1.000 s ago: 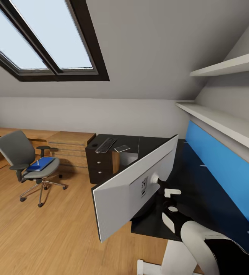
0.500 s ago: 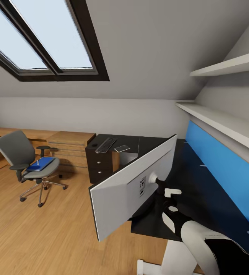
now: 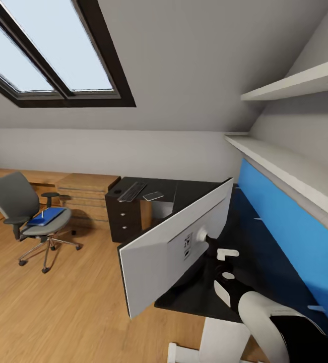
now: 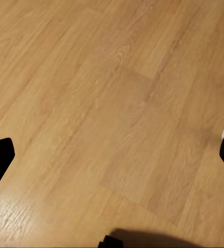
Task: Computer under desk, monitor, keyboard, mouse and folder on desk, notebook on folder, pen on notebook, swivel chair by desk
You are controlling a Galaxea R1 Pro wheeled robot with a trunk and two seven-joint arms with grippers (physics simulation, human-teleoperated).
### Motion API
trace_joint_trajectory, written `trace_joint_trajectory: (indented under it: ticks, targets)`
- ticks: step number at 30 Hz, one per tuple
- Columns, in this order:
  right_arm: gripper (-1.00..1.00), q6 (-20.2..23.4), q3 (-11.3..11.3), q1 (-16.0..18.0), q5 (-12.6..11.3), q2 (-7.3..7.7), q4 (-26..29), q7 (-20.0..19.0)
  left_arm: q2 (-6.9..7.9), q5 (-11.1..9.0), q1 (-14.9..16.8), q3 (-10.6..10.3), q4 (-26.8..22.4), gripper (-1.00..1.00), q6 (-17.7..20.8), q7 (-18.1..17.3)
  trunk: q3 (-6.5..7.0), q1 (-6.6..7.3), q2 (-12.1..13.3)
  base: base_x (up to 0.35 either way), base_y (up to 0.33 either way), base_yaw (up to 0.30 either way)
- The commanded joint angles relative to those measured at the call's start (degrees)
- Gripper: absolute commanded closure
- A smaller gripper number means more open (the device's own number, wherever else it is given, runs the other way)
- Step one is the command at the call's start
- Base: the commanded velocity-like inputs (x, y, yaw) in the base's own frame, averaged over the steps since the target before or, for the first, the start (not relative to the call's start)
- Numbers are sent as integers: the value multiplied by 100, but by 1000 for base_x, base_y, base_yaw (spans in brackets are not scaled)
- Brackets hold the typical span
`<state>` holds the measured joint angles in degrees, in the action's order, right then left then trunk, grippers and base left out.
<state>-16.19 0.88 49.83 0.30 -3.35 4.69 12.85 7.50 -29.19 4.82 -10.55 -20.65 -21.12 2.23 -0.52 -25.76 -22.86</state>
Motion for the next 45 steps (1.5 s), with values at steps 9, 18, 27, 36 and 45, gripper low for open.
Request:
trace_joint_trajectory:
  ticks: [9,18,27,36,45]
  targets:
    - [100,-56,-97,2,-73,47,-12,21,6,-43,2,-44,-1,-100,-24,30,-6,-3,-6,0,-249,0]
    - [100,-86,-97,2,-70,53,-4,-1,66,-47,2,-44,-1,-100,-24,32,-6,-3,-6,0,-93,0]
    - [100,-86,-97,1,-72,53,4,-10,101,-52,2,-44,-1,-100,-24,32,8,-3,-6,0,-5,-108]
    - [100,-86,-97,3,-72,46,6,-9,104,-55,2,-42,-1,-100,-24,34,36,-3,-6,0,0,-233]
    - [100,-86,-97,1,-74,45,1,-11,146,-61,2,646,0,-100,41,41,51,-3,-6,0,0,-140]
